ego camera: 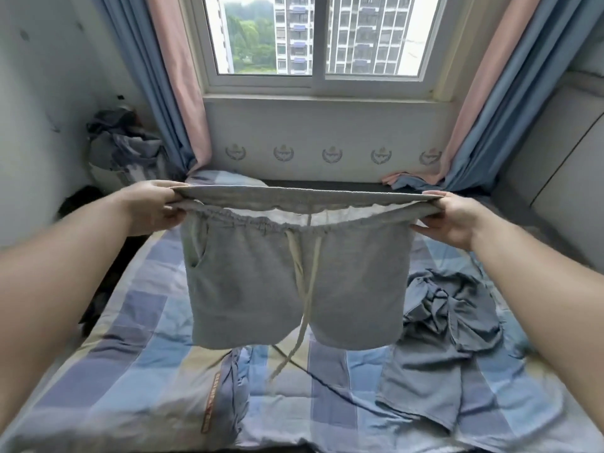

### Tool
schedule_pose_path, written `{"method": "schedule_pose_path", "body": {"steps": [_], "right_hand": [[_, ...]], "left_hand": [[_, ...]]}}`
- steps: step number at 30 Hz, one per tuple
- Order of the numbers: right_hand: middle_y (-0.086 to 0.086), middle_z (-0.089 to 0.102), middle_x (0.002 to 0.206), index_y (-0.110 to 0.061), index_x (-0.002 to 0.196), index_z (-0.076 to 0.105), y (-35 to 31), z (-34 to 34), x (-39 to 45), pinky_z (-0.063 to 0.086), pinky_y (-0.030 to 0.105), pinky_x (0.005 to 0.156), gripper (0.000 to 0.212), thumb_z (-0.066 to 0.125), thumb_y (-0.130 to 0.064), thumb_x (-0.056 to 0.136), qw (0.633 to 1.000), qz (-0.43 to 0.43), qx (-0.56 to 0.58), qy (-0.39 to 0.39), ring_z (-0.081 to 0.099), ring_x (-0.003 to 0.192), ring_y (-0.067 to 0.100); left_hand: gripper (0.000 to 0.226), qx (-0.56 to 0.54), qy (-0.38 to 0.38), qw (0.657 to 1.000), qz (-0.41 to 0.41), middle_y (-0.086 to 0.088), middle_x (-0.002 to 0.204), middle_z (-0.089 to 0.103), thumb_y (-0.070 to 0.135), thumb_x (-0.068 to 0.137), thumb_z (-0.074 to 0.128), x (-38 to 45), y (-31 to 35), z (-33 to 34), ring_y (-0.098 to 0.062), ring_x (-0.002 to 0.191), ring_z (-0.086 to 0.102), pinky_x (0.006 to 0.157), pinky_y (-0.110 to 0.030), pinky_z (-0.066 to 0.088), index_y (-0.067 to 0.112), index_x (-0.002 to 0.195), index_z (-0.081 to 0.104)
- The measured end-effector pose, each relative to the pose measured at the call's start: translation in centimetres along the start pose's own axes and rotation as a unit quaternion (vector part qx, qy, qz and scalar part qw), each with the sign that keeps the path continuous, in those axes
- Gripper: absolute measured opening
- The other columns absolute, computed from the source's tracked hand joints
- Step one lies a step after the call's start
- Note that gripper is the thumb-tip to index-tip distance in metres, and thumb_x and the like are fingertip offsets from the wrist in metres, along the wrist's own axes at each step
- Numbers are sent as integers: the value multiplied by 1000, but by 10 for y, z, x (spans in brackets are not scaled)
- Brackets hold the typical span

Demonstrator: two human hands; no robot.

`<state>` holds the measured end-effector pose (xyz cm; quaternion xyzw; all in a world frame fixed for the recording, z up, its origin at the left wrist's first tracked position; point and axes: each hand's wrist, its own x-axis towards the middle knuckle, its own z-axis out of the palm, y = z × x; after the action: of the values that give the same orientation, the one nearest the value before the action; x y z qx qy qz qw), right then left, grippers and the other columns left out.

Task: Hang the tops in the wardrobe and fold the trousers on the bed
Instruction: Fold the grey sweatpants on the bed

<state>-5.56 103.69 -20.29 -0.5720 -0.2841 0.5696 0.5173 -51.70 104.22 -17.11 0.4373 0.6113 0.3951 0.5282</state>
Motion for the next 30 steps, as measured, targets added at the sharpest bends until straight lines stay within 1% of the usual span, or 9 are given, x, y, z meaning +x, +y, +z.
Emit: {"method": "schedule_pose_path", "body": {"steps": [2,4,7,10,14,20,23,26,30], "right_hand": [[7,55,81,-18,89,59,23,-10,1,58,38,69,30,33,-8,99,1000,7,-8,23,55,72,18],[10,53,77,-16,93,59,51,-24,-3,58,32,56,30,30,-8,97,992,22,-111,57,53,67,19],[12,59,77,-16,104,58,87,-50,-19,54,27,47,34,26,-8,96,964,47,-252,74,61,61,23],[11,63,79,-18,105,60,115,-78,-39,53,26,47,36,26,-10,97,958,95,-265,57,66,62,22],[9,64,79,-18,99,60,136,-116,-55,54,24,44,32,28,-10,97,961,159,-226,25,68,52,14],[-3,57,51,-16,90,60,128,-145,-43,55,25,47,24,37,-12,96,974,184,-125,40,59,42,7],[-6,53,49,-18,83,57,122,-143,-19,56,25,49,23,39,-16,97,976,193,-73,63,56,41,4],[-1,54,71,-17,81,53,132,-126,14,57,26,51,22,39,-16,97,971,220,-21,92,60,42,5],[3,56,79,-14,84,51,174,-103,73,56,30,64,20,35,-11,95,953,254,26,163,66,55,10]], "left_hand": [[52,-99,-22,995,-19,0,67,65,-1,98,28,-5,-25,0,-4,51,53,46,-13,44,18,81,74],[48,-97,-28,995,-24,-4,71,57,0,98,30,-11,-54,7,-4,49,47,44,-12,42,17,84,73],[37,102,-6,994,-39,-9,70,52,-6,95,33,-29,-92,24,-8,46,49,40,-12,40,12,93,65],[39,320,-22,944,-72,-8,71,58,-7,91,36,-45,-122,32,-14,59,50,42,-14,40,17,92,67],[45,393,-67,906,-143,-2,52,52,-12,86,32,-59,-147,42,-11,45,42,38,-17,30,14,91,68],[29,198,-157,925,-285,-2,55,48,-8,94,33,-57,-142,64,-3,40,43,35,-12,34,-1,105,59],[22,73,-96,944,-308,-9,60,64,-2,97,32,-38,-138,76,-9,46,62,40,-17,50,-2,106,52],[23,-3,-45,947,-319,-21,81,72,-1,95,32,-2,-149,90,-23,68,73,63,-29,60,-5,104,53],[22,-57,20,941,-332,-9,71,73,2,95,34,64,-196,122,-16,60,72,55,-21,58,2,99,56]]}}
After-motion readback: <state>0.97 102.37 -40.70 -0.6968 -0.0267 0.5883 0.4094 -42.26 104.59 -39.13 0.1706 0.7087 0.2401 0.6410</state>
